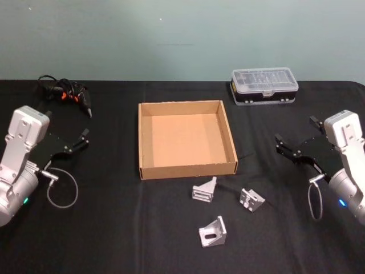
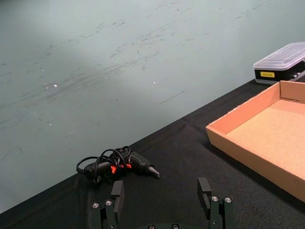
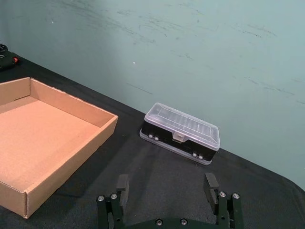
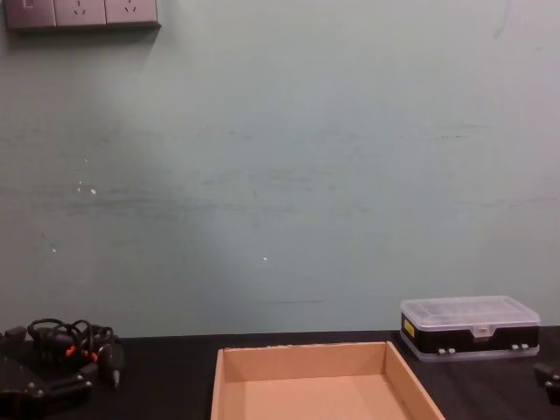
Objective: Use one hand to pick up the angle iron from the table and place it into the box.
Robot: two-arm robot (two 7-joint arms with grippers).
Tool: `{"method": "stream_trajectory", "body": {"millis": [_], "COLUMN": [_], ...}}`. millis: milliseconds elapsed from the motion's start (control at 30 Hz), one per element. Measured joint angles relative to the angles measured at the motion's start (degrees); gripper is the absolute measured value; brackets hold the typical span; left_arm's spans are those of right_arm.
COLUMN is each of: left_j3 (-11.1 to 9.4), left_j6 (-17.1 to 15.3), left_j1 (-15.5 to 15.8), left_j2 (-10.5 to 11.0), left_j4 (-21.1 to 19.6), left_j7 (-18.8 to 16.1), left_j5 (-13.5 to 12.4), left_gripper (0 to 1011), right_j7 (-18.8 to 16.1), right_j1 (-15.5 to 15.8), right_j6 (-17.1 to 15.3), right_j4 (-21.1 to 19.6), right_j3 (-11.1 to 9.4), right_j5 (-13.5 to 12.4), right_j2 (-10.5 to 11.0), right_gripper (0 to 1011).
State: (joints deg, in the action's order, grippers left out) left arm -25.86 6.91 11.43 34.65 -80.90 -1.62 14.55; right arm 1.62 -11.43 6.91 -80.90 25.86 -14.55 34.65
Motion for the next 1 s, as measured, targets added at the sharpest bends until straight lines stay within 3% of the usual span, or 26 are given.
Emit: {"method": "stream_trajectory", "body": {"millis": [1000], "left_j3": [0.0], "left_j6": [0.0], "left_j1": [0.0], "left_j2": [0.0], "left_j4": [0.0], "left_j7": [0.0], "left_j5": [0.0], "left_gripper": [1011], "right_j7": [0.0], "right_j1": [0.0], "right_j6": [0.0], "right_j4": [0.0], "right_j3": [0.0], "right_j5": [0.0], "right_j2": [0.0], "right_gripper": [1000]}}
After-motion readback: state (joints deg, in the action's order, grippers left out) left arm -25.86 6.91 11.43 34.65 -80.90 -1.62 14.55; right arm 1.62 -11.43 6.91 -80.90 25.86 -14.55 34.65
